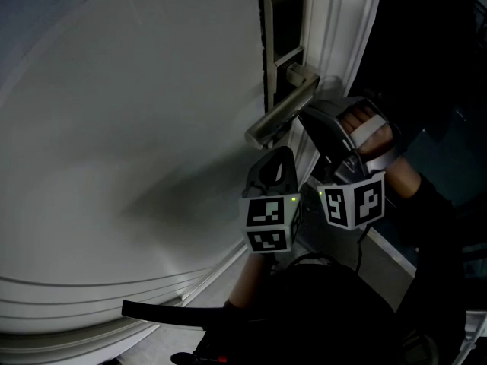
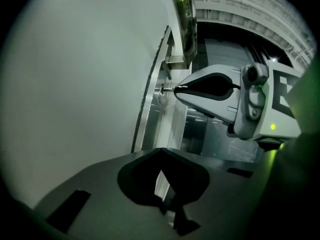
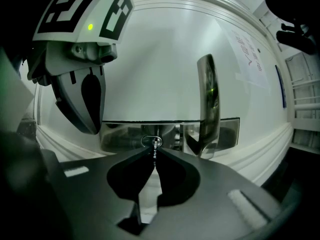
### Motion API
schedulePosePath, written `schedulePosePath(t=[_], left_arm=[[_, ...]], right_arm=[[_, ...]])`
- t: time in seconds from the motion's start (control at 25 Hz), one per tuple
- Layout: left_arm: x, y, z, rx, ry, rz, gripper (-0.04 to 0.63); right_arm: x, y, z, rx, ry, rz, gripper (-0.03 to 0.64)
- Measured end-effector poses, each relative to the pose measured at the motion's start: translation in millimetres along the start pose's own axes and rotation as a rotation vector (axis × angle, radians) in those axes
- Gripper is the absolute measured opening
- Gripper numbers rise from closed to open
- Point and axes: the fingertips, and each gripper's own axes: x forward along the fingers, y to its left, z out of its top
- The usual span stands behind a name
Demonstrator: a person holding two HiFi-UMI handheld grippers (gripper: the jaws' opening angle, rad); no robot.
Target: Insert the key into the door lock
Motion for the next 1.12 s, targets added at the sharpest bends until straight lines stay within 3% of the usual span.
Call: schedulePosePath(t=[1.12], left_arm=[[1.2,2.4,0.7,-0.006,-0.003,0.000,0.000]], right_arm=[[3.7,0.1,1.3,0.001,-0.004,-0.010,0.012]])
